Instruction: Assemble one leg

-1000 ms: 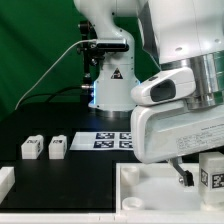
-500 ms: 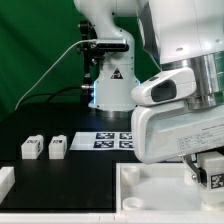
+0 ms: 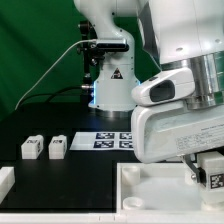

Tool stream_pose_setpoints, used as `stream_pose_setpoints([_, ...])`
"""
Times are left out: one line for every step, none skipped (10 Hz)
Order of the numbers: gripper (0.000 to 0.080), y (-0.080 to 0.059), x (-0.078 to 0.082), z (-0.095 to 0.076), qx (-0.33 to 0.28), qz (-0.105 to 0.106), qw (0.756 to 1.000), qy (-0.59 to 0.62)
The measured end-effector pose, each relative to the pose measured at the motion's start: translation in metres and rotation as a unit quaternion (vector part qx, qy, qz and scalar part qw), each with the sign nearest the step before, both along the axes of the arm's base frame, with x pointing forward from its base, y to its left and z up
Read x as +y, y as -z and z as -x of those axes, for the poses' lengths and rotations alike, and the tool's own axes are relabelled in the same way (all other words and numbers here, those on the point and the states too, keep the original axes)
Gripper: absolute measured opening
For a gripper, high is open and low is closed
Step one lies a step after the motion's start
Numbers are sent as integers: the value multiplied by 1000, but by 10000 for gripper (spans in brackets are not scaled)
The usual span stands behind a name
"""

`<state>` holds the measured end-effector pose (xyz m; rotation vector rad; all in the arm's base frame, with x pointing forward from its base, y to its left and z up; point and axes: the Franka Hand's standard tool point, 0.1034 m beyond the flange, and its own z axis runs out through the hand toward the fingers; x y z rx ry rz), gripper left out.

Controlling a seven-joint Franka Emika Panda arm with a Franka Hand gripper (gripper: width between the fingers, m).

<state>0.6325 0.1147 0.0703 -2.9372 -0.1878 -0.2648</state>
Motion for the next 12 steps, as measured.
stream_pose_setpoints([291, 0, -3, -2, 8, -23, 996, 83])
stream_pose_setpoints([291, 1, -6, -2, 23, -51, 982, 178])
stream_pose_setpoints([294, 2, -8, -1, 38, -76, 962, 258])
stream_pose_setpoints([295, 1, -8, 0, 46, -84, 952, 291])
stream_pose_setpoints([295, 1, -7, 2, 49, -87, 944, 315])
stream_pose_setpoints([295, 1, -8, 3, 59, -94, 927, 357])
stream_pose_setpoints([295, 1, -8, 3, 69, -101, 910, 396])
stream_pose_setpoints([295, 2, -7, 4, 85, -118, 875, 463])
stream_pose_setpoints([295, 4, -5, 7, 111, -144, 803, 568])
stream_pose_setpoints([295, 5, 0, 8, 137, -165, 714, 666])
stream_pose_setpoints([295, 5, -1, 7, 141, -170, 695, 684])
stream_pose_setpoints([295, 5, -1, 8, 140, -170, 699, 680])
